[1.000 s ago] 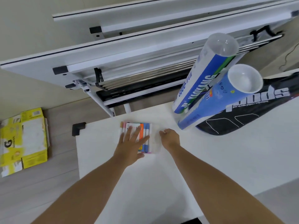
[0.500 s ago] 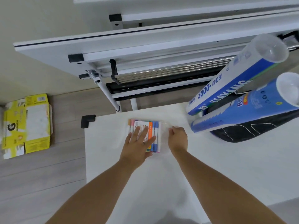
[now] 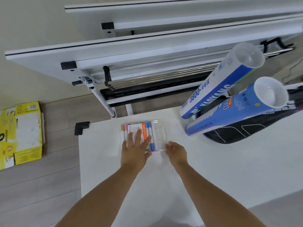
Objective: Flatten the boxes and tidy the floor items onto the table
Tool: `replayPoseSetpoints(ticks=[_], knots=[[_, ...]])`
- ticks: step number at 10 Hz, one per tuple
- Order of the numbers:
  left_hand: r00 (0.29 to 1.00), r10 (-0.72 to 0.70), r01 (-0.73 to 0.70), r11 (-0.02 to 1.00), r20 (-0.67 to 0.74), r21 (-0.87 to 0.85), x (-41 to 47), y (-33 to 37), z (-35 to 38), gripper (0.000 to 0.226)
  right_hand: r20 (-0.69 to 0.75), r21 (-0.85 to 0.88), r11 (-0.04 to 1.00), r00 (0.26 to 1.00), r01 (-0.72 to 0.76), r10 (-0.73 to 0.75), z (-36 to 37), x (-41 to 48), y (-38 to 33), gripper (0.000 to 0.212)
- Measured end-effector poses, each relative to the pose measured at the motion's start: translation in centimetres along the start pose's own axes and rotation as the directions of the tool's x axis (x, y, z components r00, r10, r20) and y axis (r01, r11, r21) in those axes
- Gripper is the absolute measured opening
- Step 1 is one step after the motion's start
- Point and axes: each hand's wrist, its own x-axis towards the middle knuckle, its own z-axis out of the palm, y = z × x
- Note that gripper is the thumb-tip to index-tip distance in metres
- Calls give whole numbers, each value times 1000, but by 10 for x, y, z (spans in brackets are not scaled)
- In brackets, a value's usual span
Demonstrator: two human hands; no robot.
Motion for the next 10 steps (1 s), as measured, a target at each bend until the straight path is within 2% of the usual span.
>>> replayPoseSetpoints(ticks=[1,2,3,4,6,7,8,9,10], knots=[[1000,4,-4,1000,-10,8,-1,0,0,68,-47,90,995,997,-53,57,7,-1,3,27],[999,10,-9,1000,-44,6,0,-4,7,67,-106,53,998,994,-29,34,7,-9,-3,34],[1000,6,-5,999,-19,32,0,-3,10,67,-159,-31,999,987,16,-21,12,-13,-10,31],[1000,-25,25,998,-11,50,-1,-7,11,68,-143,-96,995,989,34,-47,20,-17,-20,29],[998,-65,66,995,-16,74,-4,-38,9,70,47,-305,936,984,178,-172,24,-17,-38,38],[997,-55,51,996,51,78,-2,-39,3,68,116,-286,937,978,201,-174,15,-17,-41,43],[993,-78,79,997,90,1,-8,-37,-14,66,158,-268,940,973,209,-171,-5,-22,-43,49],[977,-177,188,978,117,-88,-23,-28,-34,66,180,-243,947,969,208,-167,-28,-24,-42,51],[951,-278,307,903,138,-300,-43,-11,-54,65,189,-244,940,962,240,-197,-54,-32,-48,53]])
